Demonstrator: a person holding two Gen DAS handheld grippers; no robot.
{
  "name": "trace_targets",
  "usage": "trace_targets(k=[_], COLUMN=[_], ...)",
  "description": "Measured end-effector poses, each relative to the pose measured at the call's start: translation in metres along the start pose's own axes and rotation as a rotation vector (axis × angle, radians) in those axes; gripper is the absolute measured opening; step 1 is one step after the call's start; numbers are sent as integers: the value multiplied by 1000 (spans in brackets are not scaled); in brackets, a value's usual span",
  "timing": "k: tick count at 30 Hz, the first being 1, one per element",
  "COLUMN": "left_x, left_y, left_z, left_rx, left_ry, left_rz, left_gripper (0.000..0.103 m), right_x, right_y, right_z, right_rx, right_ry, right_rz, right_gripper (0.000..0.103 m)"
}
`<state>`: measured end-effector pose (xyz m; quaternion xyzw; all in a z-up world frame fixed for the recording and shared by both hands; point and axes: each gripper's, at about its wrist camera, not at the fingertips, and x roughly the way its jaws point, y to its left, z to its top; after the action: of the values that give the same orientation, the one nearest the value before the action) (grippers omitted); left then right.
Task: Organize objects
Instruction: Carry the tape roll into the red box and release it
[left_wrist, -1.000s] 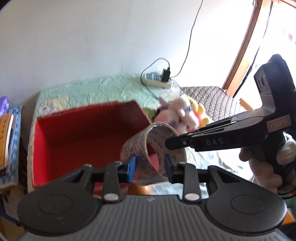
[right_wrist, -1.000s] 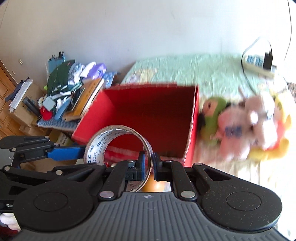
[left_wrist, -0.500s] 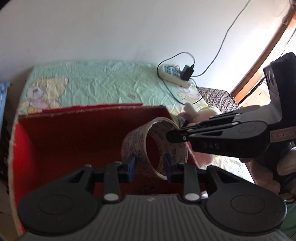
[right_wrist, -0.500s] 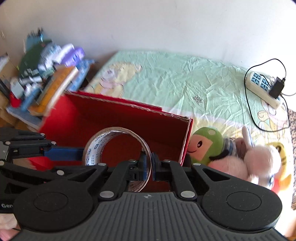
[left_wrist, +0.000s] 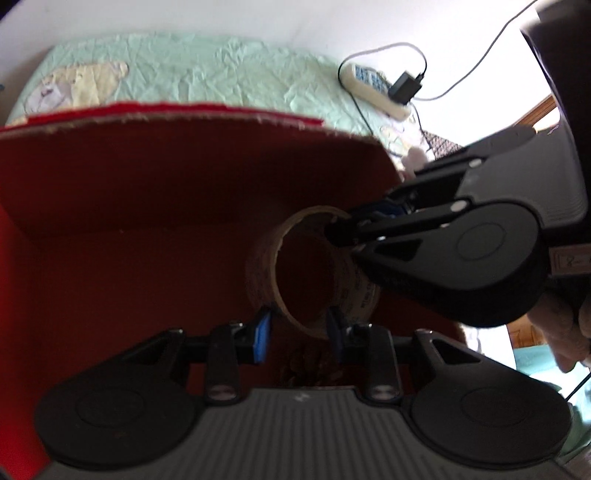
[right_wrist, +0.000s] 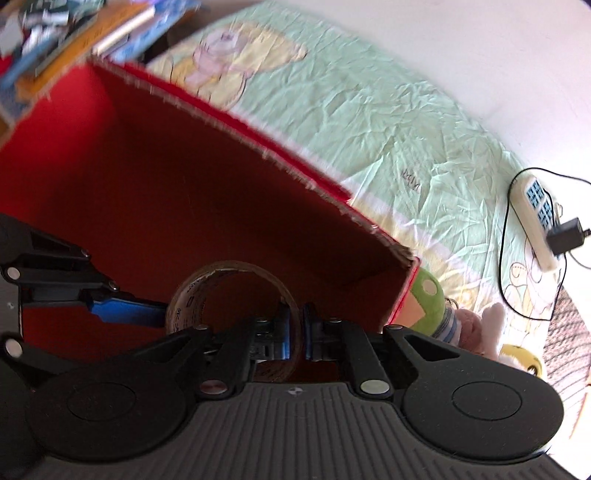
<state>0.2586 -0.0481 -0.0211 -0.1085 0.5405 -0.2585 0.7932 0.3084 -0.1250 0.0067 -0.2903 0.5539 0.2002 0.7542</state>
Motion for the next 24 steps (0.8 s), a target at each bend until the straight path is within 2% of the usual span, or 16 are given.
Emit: trace_targets(k=[3, 6, 10, 14, 16, 21, 24], left_x=[5, 4, -4, -24, -33, -48, -52], left_y=[-2, -6, -7, -5, -7, -3, -2], left_z=[-1, -2, -8, -16, -22, -28, -31], left_rx=[1, 24, 43, 53, 63, 66, 70], left_ry=[17, 13, -4, -45, -73, -114, -124], left_rz=[-15, 0, 41, 105, 155, 265, 323], left_gripper=[31, 31, 31, 31, 31, 31, 31], right_x=[5, 2, -13, -25, -25, -1, 5], right_y=[6, 8, -7, -28, -28, -18, -11], right_z=[-1, -3, -4, -2, 1, 8, 2], right_rx=[-35, -45, 44, 219, 256, 324, 348], right_ry=[22, 13, -53, -152, -184, -137, -113], right_rz=[-7, -13, 27, 195, 242, 312, 298], right_gripper=[15, 17, 17, 17, 17, 18, 16])
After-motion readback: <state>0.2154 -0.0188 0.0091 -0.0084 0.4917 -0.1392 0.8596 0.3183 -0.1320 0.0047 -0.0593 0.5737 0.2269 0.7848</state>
